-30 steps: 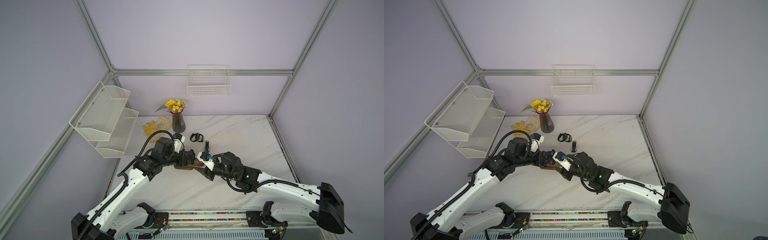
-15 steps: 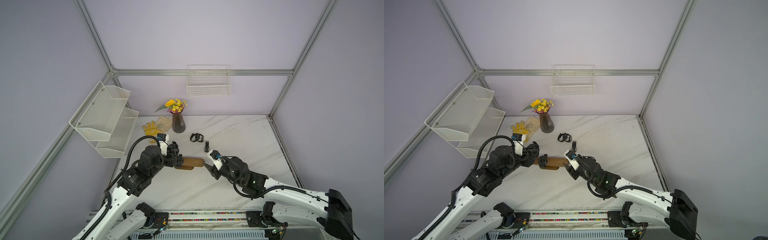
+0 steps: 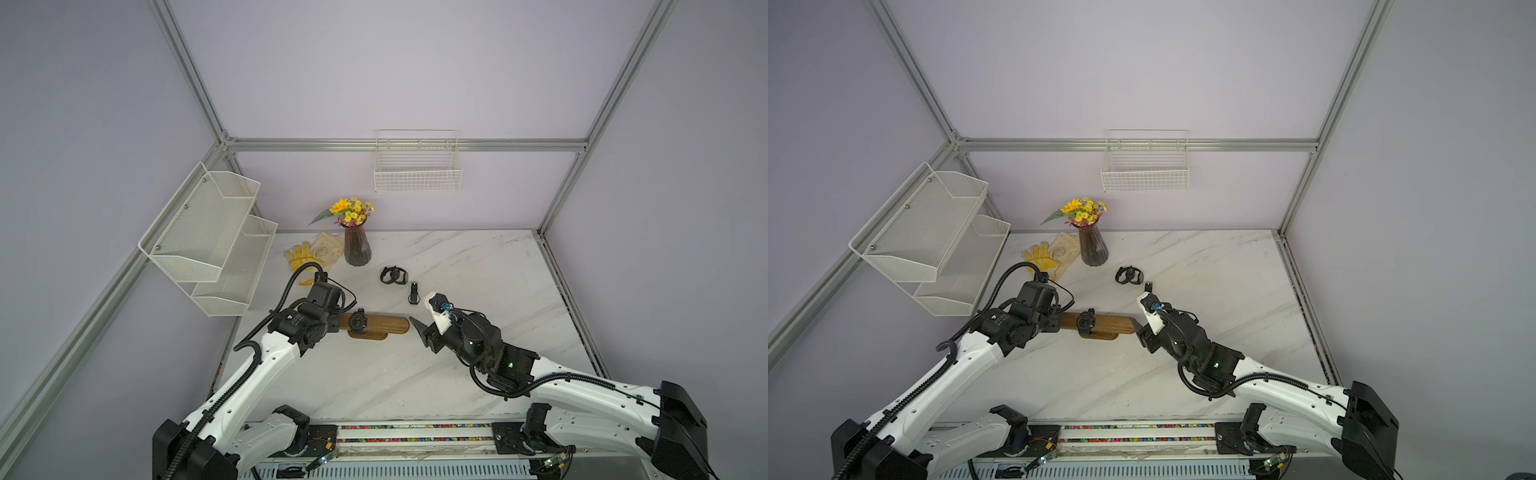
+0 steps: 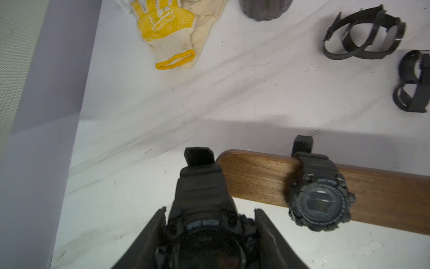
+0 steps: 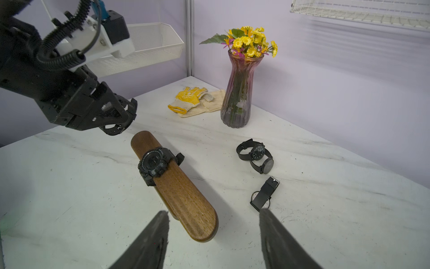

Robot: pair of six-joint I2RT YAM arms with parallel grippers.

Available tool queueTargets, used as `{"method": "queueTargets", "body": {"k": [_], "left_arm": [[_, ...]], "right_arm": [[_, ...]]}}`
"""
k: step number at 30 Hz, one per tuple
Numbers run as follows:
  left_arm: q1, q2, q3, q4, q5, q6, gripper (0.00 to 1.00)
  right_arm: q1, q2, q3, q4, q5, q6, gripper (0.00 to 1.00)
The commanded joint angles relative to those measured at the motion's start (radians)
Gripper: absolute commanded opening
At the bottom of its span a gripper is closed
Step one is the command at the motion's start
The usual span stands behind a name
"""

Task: Place watch on stand
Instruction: Place the watch on the stand.

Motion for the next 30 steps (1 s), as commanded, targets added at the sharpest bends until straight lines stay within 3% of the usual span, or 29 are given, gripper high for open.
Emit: {"method": "queueTargets", "body": {"k": [1, 6, 12, 16, 30], "left_arm": [[0.036, 0.024, 0.075, 0.002, -0.009, -0.009, 0.38], [0.086, 0.112, 0.096, 0.008, 0.013, 0.006, 0.38], [0.164, 0.212, 0.132, 0.022, 0.117, 0.022, 0.38], [0.196, 0.265, 0.147, 0.016, 0.209, 0.018, 0.38], [0.201, 0.284, 0.125, 0.047, 0.334, 0.023, 0.38]], "right_arm": [[-0.018, 0.033, 0.012, 0.014, 0.006, 0.117, 0.65], [-0.036, 0.076, 0.019, -0.007, 0.003, 0.250, 0.66], [-0.080, 0.085, 0.008, -0.026, -0.043, 0.380, 0.66], [-0.093, 0.066, -0.005, -0.024, -0.056, 0.376, 0.66], [-0.118, 0.039, -0.022, -0.031, -0.095, 0.364, 0.66]]}}
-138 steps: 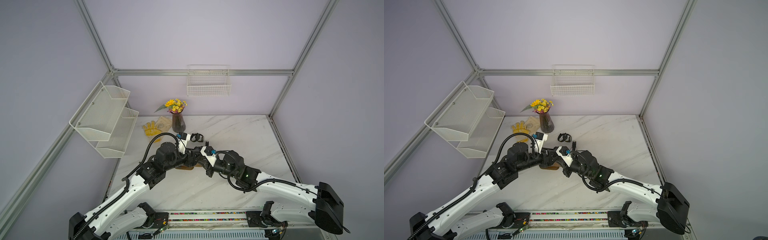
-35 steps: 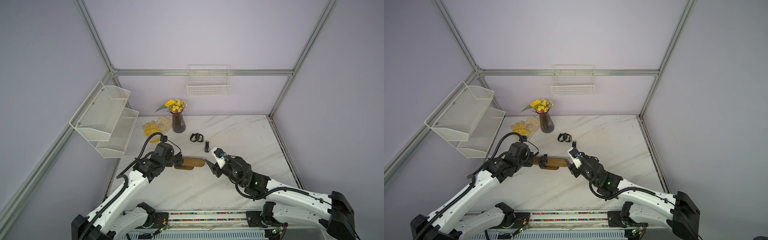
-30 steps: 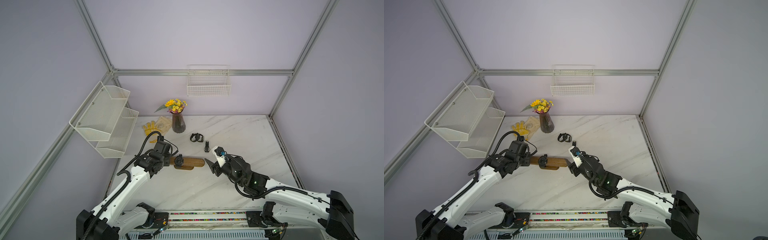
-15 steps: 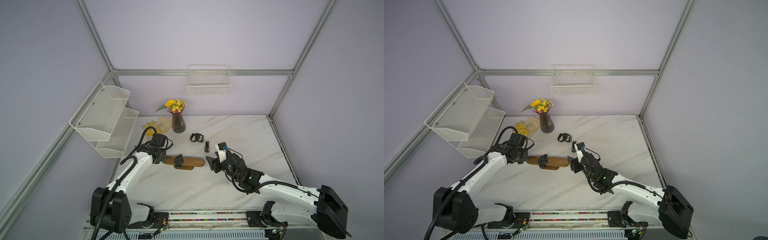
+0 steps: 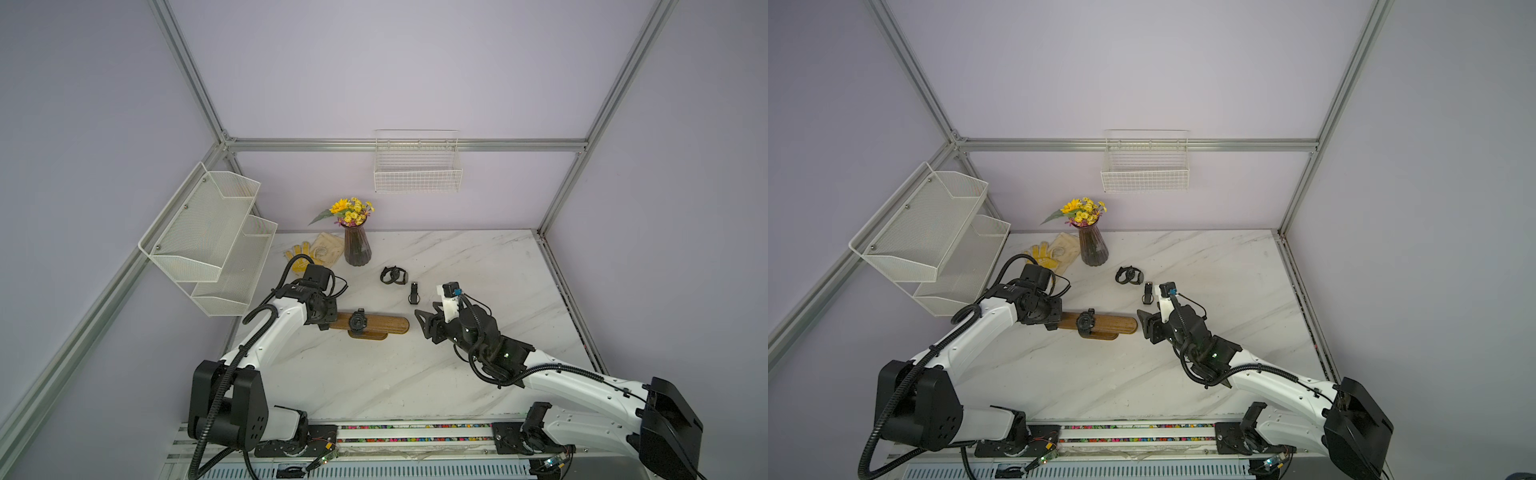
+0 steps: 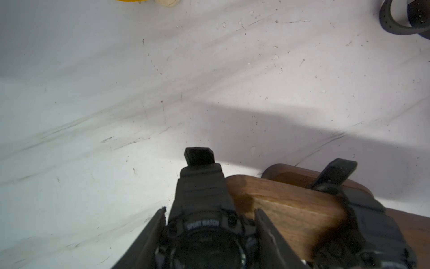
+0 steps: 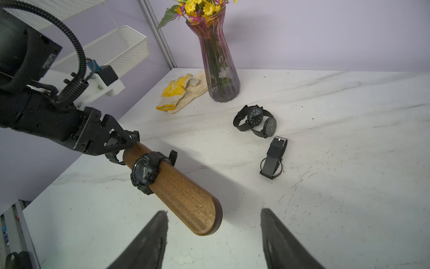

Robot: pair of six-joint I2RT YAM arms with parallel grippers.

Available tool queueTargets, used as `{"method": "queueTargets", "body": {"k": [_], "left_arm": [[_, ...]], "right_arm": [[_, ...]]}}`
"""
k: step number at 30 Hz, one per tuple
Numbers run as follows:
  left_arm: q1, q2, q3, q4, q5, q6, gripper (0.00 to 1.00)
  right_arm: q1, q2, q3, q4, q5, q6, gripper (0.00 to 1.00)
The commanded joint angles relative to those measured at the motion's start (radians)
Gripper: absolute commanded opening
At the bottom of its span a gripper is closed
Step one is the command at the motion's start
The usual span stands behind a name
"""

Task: Place watch on stand
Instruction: Place the watch on the stand.

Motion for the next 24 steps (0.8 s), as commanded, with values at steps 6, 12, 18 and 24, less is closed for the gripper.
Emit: {"method": "queueTargets", "body": {"k": [6, 12, 18, 24], "left_arm": [[-0.007, -0.026, 0.013, 0.051, 0.082, 0.008, 0.38], [-0.025, -0.035, 0.000, 0.056, 0.082, 0.014, 0.38], [-0.055, -0.028, -0.009, 0.053, 0.062, 0.020, 0.39], [-0.076, 0.003, -0.013, 0.043, 0.039, 0.015, 0.39]], "right_arm": [[-0.012, 0.028, 0.005, -0.005, -0.033, 0.030, 0.66], [-0.056, 0.127, 0.041, -0.054, -0.080, 0.096, 0.66], [-0.086, 0.210, 0.054, -0.065, -0.137, 0.211, 0.67], [-0.089, 0.308, 0.078, -0.047, -0.186, 0.242, 0.67]]}}
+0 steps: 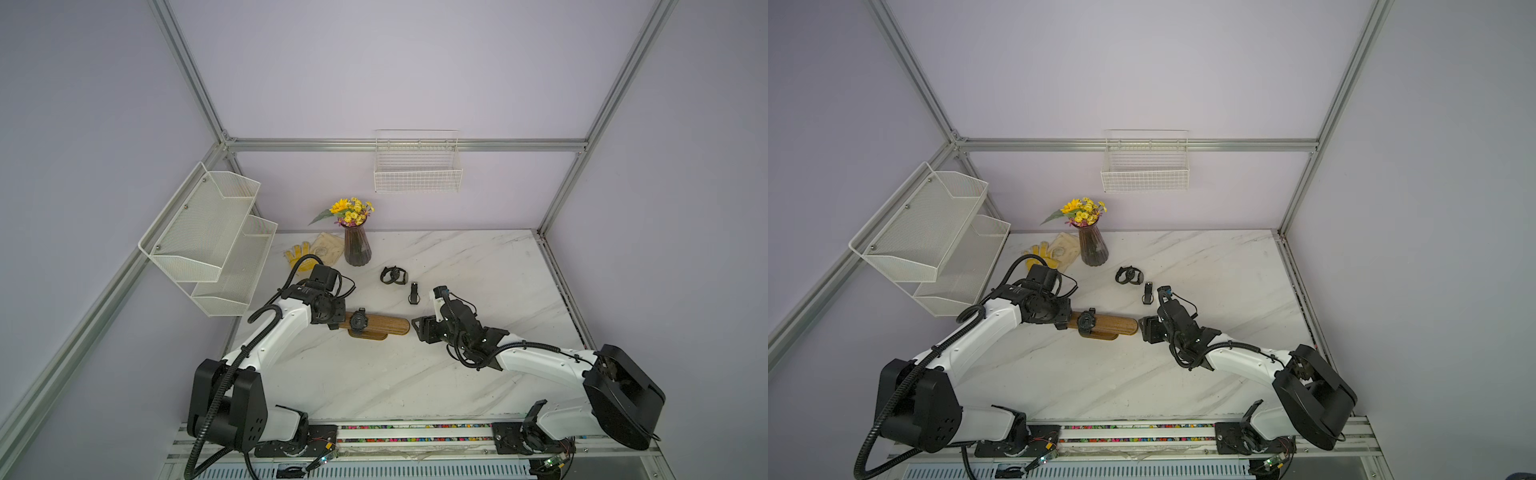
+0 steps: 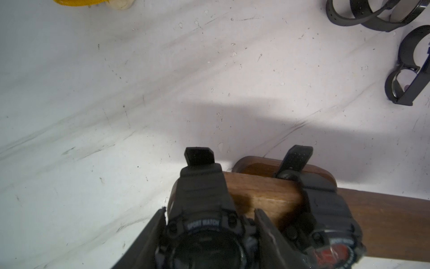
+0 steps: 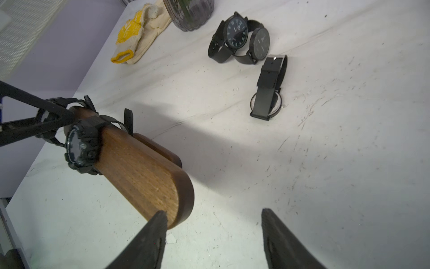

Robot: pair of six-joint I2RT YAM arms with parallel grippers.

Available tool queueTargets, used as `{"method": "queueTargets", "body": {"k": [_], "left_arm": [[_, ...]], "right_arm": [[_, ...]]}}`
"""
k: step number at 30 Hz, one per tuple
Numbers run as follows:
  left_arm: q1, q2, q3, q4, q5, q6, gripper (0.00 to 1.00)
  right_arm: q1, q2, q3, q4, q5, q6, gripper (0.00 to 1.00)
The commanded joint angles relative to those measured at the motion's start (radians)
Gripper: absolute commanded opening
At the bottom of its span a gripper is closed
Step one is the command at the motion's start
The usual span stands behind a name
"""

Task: Place watch on stand
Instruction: Place the watch on the stand.

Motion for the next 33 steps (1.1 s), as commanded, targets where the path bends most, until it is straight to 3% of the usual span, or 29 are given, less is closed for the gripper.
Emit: {"method": "queueTargets", "body": {"k": [1, 13, 33], "left_arm": [[-0.017, 0.006, -0.013, 0.014, -0.010, 0.010, 0.38], [-0.048, -0.119, -0.140, 0.108, 0.014, -0.131, 0.38], [-0.077, -0.190, -0.211, 0.148, 0.022, -0.132, 0.46]], "right_arm": [[-0.005, 0.024, 0.030, 0.013, -0.039, 0.058, 0.67], [-0.040, 0.081, 0.062, 0.050, -0.132, 0.077, 0.66], [-0.047, 0.089, 0.085, 0.048, -0.146, 0.066, 0.64]]}}
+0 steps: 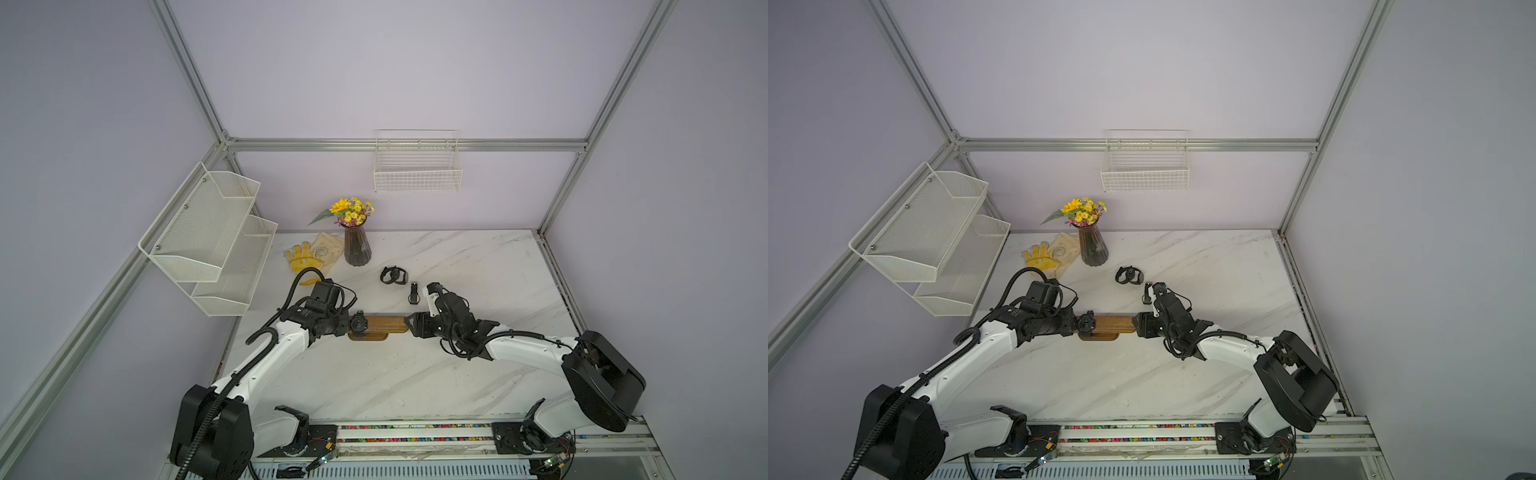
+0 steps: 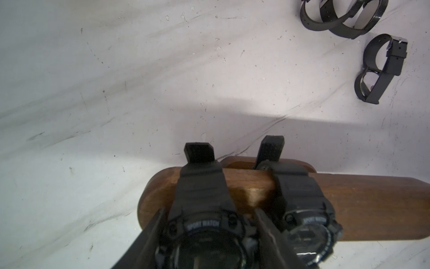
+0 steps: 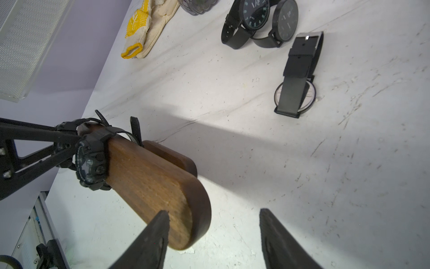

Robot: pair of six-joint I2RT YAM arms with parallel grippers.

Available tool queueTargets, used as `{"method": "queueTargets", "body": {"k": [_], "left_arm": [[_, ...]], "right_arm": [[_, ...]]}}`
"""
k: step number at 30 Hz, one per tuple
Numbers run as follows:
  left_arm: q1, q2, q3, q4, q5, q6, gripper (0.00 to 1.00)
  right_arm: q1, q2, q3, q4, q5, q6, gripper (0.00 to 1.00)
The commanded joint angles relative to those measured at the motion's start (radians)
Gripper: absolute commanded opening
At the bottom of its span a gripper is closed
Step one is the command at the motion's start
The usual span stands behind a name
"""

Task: Place watch on stand
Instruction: Place the watch on the stand.

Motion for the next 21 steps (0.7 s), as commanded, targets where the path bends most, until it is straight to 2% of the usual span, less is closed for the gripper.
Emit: {"method": "queueTargets", "body": {"k": [1, 9, 15, 21], "left_arm": [[-0.007, -0.029, -0.022, 0.005, 0.025, -0.015, 0.47], [-0.007, -0.013, -0.015, -0.016, 0.032, -0.013, 0.52], [-0.008, -0.033, -0.012, -0.024, 0.020, -0.017, 0.66], [-0.008, -0.052, 0.000, -0.035, 0.005, -0.019, 0.68]], "right_arm": [[-0.005, -0.001, 0.025, 0.019, -0.004, 0.019, 0.64], [-0.006, -0.007, 0.030, 0.016, -0.003, 0.018, 0.64], [-0.011, -0.021, 0.028, 0.012, -0.001, 0.013, 0.64], [-0.012, -0.025, 0.028, 0.013, -0.002, 0.013, 0.64]]}}
